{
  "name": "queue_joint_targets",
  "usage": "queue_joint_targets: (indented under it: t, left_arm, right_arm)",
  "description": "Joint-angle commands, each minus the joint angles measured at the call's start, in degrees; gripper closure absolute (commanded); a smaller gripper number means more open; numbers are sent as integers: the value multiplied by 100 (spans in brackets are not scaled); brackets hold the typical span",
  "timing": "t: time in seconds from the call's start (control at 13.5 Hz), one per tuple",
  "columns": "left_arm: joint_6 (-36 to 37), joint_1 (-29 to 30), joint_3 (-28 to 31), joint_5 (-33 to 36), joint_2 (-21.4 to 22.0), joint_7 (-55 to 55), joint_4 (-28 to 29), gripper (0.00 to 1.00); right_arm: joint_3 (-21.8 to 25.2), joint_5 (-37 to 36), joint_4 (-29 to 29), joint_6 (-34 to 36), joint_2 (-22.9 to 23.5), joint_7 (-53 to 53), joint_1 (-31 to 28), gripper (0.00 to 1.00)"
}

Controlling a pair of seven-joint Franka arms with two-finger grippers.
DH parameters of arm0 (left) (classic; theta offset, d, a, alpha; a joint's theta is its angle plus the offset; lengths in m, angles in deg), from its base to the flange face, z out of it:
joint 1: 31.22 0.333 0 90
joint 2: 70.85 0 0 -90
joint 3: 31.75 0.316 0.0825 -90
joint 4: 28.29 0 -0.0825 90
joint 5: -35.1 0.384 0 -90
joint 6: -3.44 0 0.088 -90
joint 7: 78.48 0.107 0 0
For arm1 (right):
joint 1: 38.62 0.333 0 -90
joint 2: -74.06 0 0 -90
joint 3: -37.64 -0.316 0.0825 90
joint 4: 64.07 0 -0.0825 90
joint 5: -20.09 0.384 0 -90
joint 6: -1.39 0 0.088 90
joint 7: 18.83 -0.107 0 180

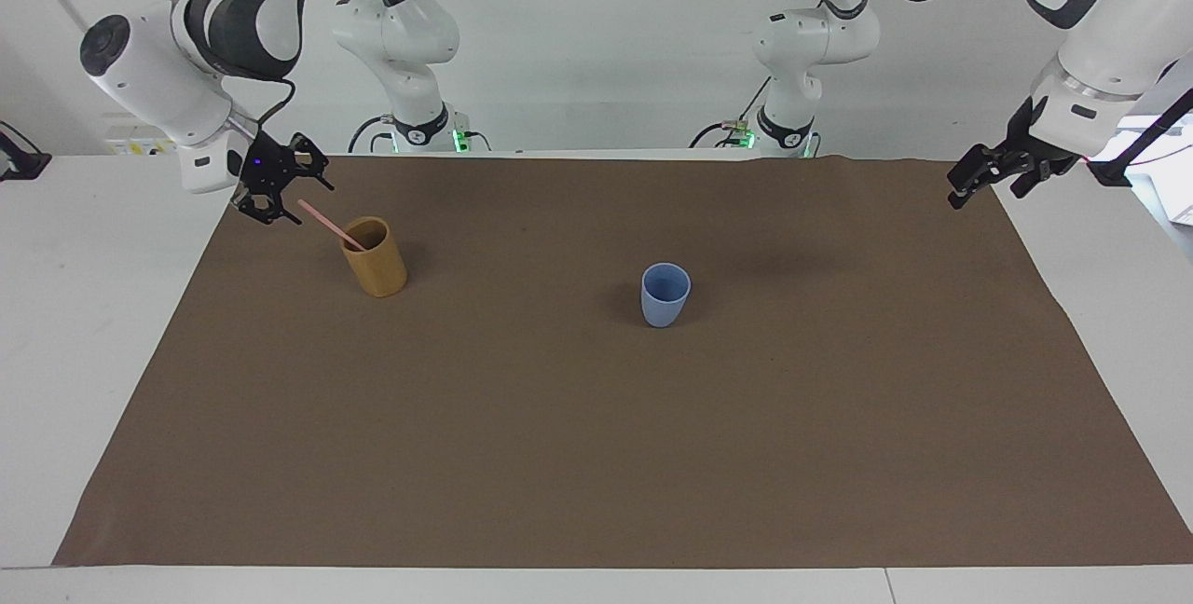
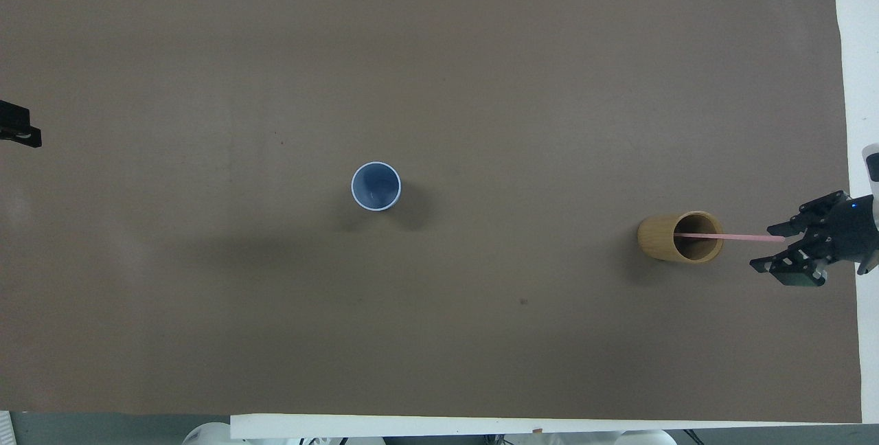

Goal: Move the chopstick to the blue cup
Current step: 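Grasp the pink straw end with the right gripper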

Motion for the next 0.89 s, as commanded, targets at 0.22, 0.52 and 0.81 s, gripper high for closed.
queue_joint_targets:
  t: [0.22, 0.52, 0.81]
  left_arm:
    - [202, -70, 60, -28, 136, 33, 301, 0]
    - [141, -17, 69, -28, 127, 33, 292, 0]
    - [132, -17, 60, -28, 127, 33, 292, 0]
  right_arm:
    - [-51, 90, 142, -125, -153, 129, -86, 73]
    - [-51, 90, 133, -125, -153, 68, -77, 100]
    - [-78, 64, -742, 469, 110, -247, 2, 100]
